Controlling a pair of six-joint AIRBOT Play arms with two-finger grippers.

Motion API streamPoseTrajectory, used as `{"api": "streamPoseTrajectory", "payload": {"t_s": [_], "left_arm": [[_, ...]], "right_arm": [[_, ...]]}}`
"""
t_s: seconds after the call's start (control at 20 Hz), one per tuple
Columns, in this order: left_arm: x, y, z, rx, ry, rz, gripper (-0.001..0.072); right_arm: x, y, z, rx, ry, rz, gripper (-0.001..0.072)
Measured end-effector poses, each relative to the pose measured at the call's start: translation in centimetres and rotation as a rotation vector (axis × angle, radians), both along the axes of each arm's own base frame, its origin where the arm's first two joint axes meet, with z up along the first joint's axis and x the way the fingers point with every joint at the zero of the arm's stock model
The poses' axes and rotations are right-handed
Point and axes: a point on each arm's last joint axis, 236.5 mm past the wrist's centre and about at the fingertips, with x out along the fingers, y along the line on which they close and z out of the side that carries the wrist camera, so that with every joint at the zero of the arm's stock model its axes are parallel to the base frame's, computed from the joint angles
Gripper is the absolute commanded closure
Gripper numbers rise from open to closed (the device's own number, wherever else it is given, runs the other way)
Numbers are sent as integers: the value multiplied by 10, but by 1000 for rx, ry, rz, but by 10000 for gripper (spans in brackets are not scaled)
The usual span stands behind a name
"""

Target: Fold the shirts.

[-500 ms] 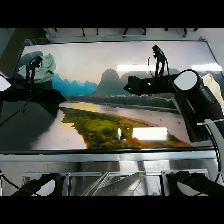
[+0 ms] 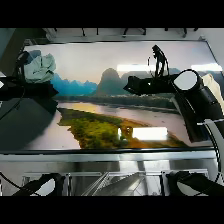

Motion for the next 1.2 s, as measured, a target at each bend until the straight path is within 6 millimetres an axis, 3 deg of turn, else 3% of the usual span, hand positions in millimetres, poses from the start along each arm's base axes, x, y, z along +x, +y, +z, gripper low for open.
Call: {"api": "streamPoseTrajectory", "payload": {"t_s": [0.1, 0.15, 0.2, 0.25, 0.3, 0.55, 0.65, 0.85, 1.05, 1.1, 1.2], "left_arm": [[20, 36, 3, 2, -38, 101, 694], [32, 55, 1, 4, -47, 147, 614], [45, 74, -2, 6, -52, 187, 336], [60, 94, -9, 6, -52, 226, 180], [75, 113, -17, 6, -52, 260, 152], [169, 206, -81, 14, -81, 392, 151], [200, 232, -110, 18, -104, 427, 152], [233, 268, -159, 21, -168, 532, 153], [253, 269, -187, -83, -208, 588, 154], [259, 266, -190, -121, -220, 594, 176], [265, 261, -197, -194, -231, 618, 448]], "right_arm": [[0, 0, 0, 0, 1, 0, 687], [0, 0, -1, -1, 1, 0, 687], [0, 0, -1, -1, 1, 0, 687], [0, 0, -1, 0, 1, 0, 687], [0, 0, -1, -1, 2, 0, 687], [1, 1, -3, -2, 7, 0, 687], [1, 0, -4, -3, 8, 0, 687], [1, 1, -5, -3, 9, 0, 687], [2, 1, -7, -5, 15, 0, 687], [2, 1, -8, -5, 16, 0, 687], [3, 1, -9, -6, 18, 0, 687]]}}
